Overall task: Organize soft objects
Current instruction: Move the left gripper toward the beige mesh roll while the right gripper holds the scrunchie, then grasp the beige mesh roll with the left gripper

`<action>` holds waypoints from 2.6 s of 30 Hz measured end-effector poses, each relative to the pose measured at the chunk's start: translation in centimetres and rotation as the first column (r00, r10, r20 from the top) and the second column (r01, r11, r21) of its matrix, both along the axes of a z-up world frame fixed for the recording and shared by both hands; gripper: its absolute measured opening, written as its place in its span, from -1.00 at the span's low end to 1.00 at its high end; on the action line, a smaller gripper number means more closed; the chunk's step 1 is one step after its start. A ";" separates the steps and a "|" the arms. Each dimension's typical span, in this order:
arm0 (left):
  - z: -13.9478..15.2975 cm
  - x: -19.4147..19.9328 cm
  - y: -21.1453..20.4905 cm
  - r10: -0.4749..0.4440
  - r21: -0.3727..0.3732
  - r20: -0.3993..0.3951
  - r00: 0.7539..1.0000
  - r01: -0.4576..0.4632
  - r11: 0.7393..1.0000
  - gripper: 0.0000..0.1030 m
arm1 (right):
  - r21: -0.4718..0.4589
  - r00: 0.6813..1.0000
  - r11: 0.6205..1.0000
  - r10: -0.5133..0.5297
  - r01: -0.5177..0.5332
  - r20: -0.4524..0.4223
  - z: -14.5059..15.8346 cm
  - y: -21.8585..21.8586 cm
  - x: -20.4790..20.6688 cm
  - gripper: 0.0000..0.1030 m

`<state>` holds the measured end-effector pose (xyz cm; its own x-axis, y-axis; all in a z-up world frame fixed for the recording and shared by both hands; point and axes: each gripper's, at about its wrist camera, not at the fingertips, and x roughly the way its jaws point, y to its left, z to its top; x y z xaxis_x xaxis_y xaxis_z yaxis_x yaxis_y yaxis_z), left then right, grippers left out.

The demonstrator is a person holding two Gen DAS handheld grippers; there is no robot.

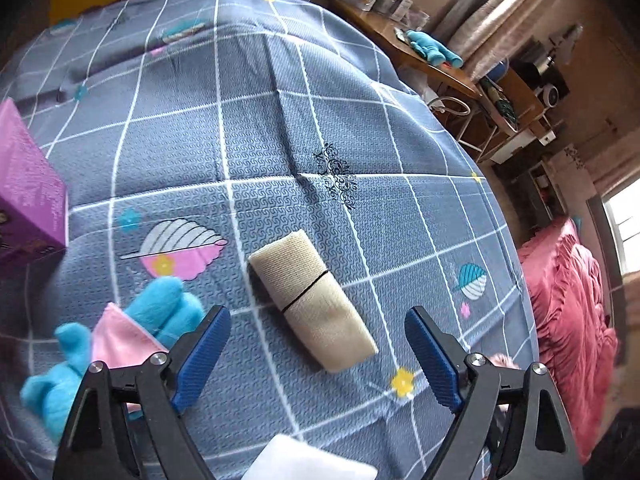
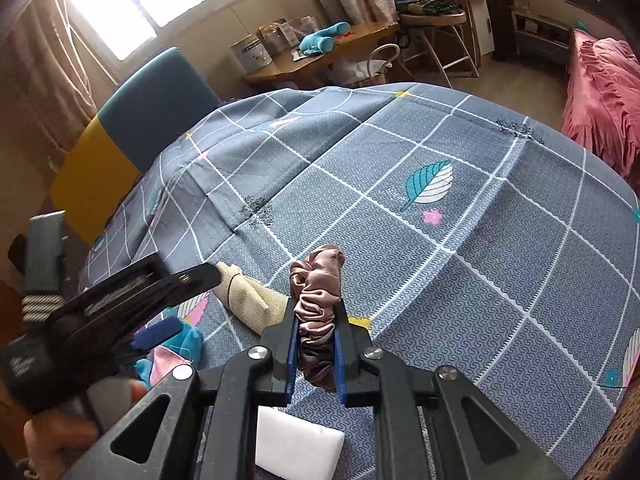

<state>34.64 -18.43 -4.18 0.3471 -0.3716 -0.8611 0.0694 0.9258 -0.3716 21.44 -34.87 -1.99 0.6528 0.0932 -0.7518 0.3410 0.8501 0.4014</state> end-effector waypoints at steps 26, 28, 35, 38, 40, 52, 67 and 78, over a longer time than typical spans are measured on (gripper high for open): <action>3.4 -5.1 3.3 -0.183 0.126 0.177 0.967 0.162 0.979 -0.82 | -0.024 0.999 0.999 0.037 -0.038 -0.029 -0.6 0.9 0.2 -0.74; 3.3 -5.9 3.8 -0.189 0.123 0.159 0.969 0.170 0.978 -0.82 | -0.031 0.999 0.999 0.038 -0.039 -0.035 -0.7 1.0 0.4 -0.74; 2.3 -5.0 5.4 -0.096 -0.002 0.060 0.994 0.096 0.995 -0.03 | -0.036 0.996 0.998 0.056 -0.058 -0.066 -1.2 1.5 0.6 -0.73; 2.1 -3.9 5.0 -0.065 0.009 0.043 0.997 0.065 0.998 0.23 | -0.030 0.995 0.998 0.057 -0.060 -0.082 -1.5 1.4 0.7 -0.72; 1.9 -3.0 4.4 -0.059 0.033 0.044 0.997 0.057 0.998 0.26 | -0.019 0.995 0.998 0.061 -0.063 -0.084 -1.6 1.4 0.7 -0.70; -2.7 1.0 1.4 -0.036 0.043 -0.072 0.997 0.039 0.998 0.61 | 0.039 0.990 0.993 0.112 -0.109 -0.082 -1.7 1.8 1.0 -0.69; -4.5 1.6 0.5 -0.013 0.195 -0.098 0.995 0.032 0.980 0.23 | 0.050 0.988 0.989 0.140 -0.137 -0.072 -1.5 1.9 0.9 -0.69; 1.4 -2.6 2.3 -0.080 0.289 0.152 0.985 0.033 0.957 -0.22 | 0.017 0.985 0.989 0.147 -0.146 -0.086 -1.5 2.4 1.3 -0.69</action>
<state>32.04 -16.10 -2.74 0.4746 -0.1420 -0.8687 0.1613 0.9842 -0.0728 22.73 -32.50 -3.52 0.5642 0.1914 -0.8031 0.2472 0.8889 0.3856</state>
